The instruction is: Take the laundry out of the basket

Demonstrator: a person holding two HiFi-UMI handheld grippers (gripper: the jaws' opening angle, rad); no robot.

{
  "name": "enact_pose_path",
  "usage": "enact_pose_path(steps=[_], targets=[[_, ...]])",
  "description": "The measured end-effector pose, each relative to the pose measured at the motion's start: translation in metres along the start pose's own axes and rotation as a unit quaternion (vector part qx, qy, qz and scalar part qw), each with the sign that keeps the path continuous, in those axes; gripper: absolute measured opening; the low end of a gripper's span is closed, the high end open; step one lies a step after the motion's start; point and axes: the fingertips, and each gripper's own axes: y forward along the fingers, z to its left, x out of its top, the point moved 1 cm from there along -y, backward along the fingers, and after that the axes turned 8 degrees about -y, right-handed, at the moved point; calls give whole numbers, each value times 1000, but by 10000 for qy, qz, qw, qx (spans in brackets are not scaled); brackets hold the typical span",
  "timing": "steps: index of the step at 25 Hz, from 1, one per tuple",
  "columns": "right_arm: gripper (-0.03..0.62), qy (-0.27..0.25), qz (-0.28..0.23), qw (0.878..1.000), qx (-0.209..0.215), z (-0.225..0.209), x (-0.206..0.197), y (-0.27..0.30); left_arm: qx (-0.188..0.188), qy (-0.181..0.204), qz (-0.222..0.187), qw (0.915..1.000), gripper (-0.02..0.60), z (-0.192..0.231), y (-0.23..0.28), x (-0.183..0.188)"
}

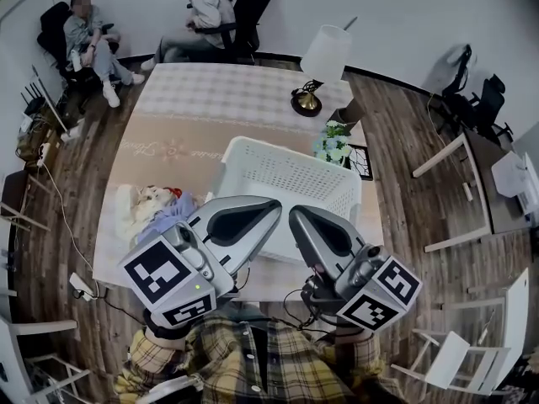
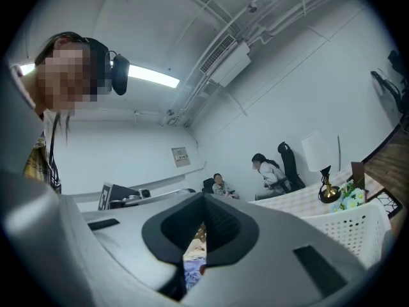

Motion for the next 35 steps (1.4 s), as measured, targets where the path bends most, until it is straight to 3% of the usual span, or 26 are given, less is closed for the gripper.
enact_pose_path(steps=[19,29,35], targets=[[-3,44,302,9995,2,-2,-13,13,-20,7,104,9999,8,14,2,-1],[-3,-18,342,9993,-120,-7,-14,3,57,381,5,9993,8,18,7,3],[-3,-189,190,9992,-293,-16,3,4,-134,541,-89,9984,8,24,14,21]])
